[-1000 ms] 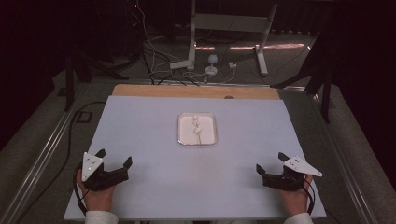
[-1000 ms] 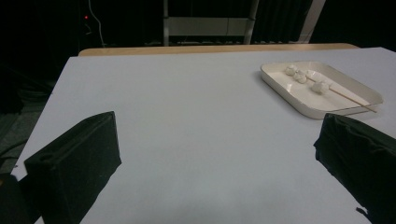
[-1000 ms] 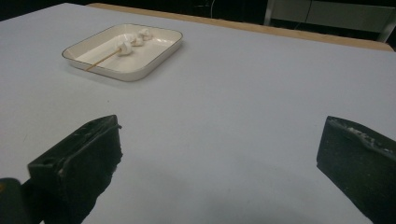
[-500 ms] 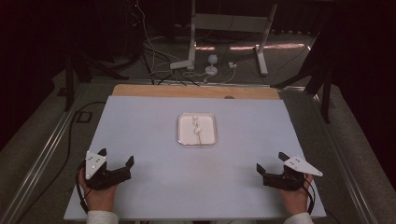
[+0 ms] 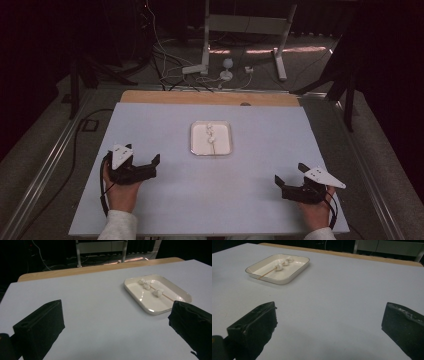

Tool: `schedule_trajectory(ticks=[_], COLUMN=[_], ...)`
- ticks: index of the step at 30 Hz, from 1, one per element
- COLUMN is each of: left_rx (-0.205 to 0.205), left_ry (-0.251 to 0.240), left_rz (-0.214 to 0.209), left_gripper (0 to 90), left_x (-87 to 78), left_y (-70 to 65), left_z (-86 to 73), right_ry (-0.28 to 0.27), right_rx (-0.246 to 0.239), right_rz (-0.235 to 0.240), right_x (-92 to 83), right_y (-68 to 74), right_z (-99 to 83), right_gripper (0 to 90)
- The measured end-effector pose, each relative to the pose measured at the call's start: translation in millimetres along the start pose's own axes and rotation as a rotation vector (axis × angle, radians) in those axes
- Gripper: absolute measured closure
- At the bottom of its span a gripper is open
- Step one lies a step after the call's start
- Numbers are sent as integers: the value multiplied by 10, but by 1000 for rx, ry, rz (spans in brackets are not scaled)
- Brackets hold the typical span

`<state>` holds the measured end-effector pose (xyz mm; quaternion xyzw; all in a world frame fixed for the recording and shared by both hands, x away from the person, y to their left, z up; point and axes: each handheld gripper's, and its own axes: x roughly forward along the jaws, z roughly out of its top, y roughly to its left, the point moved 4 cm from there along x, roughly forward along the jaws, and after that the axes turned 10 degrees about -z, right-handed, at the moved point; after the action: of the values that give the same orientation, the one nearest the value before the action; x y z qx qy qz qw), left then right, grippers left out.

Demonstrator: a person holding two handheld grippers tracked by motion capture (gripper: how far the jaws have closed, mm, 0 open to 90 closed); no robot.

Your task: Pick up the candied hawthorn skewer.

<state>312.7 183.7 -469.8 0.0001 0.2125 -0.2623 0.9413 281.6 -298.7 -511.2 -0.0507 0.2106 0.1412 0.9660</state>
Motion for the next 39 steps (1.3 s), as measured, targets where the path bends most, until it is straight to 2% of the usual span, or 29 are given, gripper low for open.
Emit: schedule_trajectory(ticks=[1, 2, 4, 7, 11, 20, 33, 39], left_rx=[0, 3, 4, 15, 13, 12, 37, 38], left_ry=[0, 4, 7, 28, 27, 62, 126, 146], left_rz=[0, -10, -16, -37, -51, -79, -117, -128], left_gripper=[4, 4, 4, 4, 4, 4, 4, 4], left_x=[0, 85, 130, 302, 400, 707, 1123, 1257], left_y=[0, -28, -44, -96, -123, -178, -377, -458], left_z=[0, 43, 62, 128, 178, 283, 321, 308], right_ry=[0, 2, 0, 2, 1, 8, 14, 16], right_rx=[0, -1, -2, -11, -10, -11, -9, -8], right_rz=[0, 0, 0, -5, -5, -2, -1, -1], right_x=[0, 3, 2, -1, -3, 8, 9, 9], right_y=[0, 3, 7, 10, 2, 7, 3, -3], right_z=[0, -1, 1, 0, -2, -10, -15, -17], right_gripper=[0, 0, 0, 0, 0, 0, 0, 0])
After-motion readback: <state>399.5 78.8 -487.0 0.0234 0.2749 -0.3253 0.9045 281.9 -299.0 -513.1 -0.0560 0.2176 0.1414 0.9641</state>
